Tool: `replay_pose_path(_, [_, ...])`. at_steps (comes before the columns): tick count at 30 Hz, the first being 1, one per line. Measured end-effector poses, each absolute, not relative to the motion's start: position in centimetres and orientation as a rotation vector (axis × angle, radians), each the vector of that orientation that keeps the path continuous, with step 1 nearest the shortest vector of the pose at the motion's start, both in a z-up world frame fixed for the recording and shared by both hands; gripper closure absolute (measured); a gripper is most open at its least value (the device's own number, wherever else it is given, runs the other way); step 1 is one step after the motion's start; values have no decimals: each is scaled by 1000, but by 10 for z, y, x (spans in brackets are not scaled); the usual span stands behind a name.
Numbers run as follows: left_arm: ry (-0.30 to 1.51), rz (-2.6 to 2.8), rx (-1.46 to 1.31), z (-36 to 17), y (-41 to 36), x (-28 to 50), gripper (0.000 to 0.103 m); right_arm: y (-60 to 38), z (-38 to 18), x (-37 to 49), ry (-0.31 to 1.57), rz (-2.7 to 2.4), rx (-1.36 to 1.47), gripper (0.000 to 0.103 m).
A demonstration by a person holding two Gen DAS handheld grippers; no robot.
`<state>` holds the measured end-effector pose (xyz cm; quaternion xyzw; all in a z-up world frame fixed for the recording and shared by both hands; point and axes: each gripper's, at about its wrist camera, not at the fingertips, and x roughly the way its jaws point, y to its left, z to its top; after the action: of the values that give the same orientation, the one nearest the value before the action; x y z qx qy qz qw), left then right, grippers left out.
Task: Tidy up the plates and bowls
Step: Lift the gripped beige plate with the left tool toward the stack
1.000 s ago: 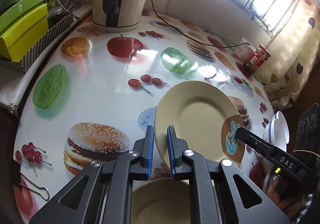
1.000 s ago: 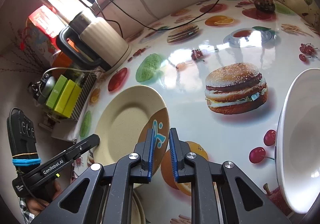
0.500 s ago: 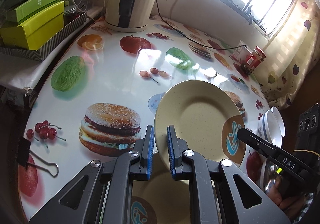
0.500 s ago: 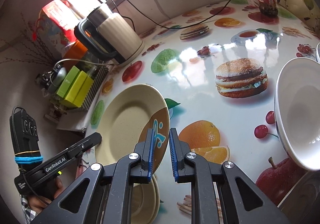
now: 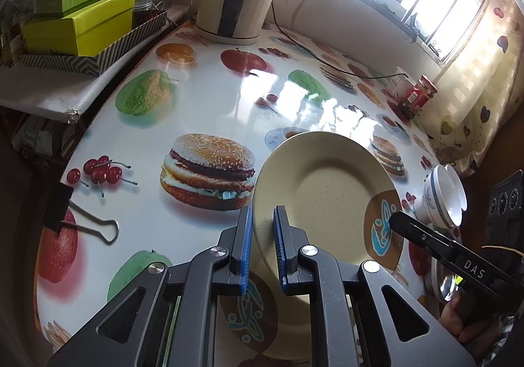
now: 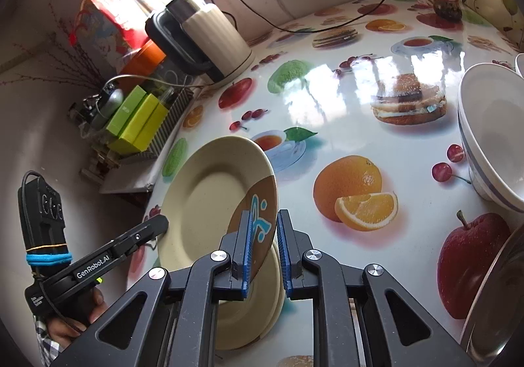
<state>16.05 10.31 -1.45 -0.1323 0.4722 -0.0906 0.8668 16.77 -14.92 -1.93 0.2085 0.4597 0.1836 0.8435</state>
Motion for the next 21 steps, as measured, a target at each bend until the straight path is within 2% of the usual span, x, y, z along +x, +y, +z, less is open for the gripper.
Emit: replay_pose_path(21, [1007, -148, -286, -30, 116, 124, 89, -134, -32, 138, 1013, 423, 394, 88])
